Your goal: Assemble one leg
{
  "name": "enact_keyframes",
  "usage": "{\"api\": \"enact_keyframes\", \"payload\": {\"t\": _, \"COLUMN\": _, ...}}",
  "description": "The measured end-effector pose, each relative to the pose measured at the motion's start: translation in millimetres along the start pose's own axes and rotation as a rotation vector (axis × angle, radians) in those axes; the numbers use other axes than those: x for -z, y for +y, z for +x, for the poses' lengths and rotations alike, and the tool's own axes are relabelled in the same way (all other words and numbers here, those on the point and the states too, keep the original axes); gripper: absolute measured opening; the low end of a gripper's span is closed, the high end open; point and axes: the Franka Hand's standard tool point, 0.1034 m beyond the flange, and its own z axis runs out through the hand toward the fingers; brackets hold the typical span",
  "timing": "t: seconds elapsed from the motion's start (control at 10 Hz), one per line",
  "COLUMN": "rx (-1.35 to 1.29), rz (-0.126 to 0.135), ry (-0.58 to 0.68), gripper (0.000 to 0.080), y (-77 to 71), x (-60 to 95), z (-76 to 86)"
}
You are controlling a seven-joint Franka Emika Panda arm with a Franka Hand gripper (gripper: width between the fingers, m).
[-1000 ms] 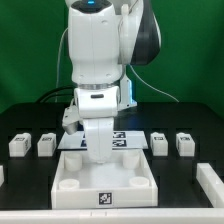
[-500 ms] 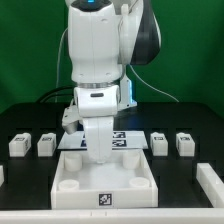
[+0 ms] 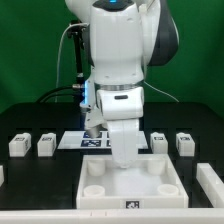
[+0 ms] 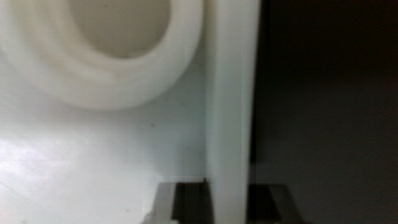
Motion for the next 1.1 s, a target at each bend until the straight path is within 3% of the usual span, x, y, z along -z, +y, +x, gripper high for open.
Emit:
{"api": "enact_keyframes", "payload": {"t": 0.1, "rx": 0.003, "rz": -0.007, "ry": 0.011, "gripper": 0.0064, "y": 6.3, "x": -1.0, "z": 15.4}}
{"api": "enact_keyframes", "payload": {"t": 0.4, "rx": 0.025, "rz": -0.024, "ry": 0.032, "gripper": 0.0064, "y": 20.5, "x": -3.3, "z": 34.5}}
{"api": "enact_keyframes", "payload": {"t": 1.0, "rx": 0.027, "rz": -0.022, "ry": 0.038, "gripper": 0.0057, "y": 22.1, "x": -7.0, "z": 36.7}}
{"api": "enact_keyframes", "payload": {"t": 1.1, "rx": 0.027, "rz": -0.022, "ry": 0.038, "gripper": 0.0238, "y": 22.1, "x": -7.1, "z": 36.5}}
